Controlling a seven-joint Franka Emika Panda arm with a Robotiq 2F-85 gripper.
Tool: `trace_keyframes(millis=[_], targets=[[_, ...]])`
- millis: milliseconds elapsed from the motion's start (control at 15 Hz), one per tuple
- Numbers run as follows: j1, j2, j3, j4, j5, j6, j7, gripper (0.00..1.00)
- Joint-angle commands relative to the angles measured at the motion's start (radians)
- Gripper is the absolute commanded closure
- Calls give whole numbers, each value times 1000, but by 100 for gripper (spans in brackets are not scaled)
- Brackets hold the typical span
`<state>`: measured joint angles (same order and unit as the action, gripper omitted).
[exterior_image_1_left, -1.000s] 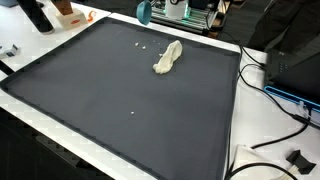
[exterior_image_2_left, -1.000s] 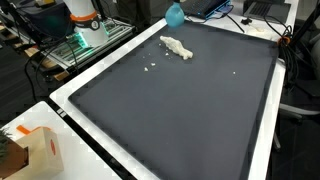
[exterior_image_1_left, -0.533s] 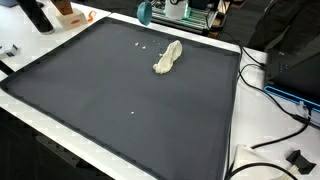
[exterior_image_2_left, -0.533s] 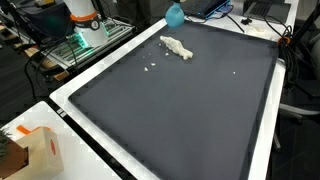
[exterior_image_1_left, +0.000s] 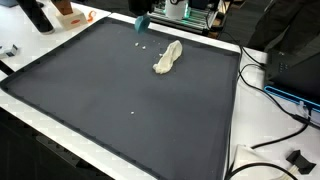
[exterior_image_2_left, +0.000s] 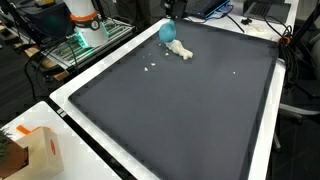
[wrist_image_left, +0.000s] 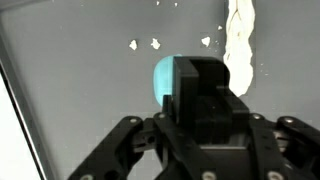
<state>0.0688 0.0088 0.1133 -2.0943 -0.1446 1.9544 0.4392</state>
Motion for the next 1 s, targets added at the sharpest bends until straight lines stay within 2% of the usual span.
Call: trace_keyframes(millis=[0,400,933], targets=[[31,59,1,38,-136,-63,212,75],[81,164,-7,96,-276,-165,407,75],[138,274,-18,165,-362,-253,480,75]])
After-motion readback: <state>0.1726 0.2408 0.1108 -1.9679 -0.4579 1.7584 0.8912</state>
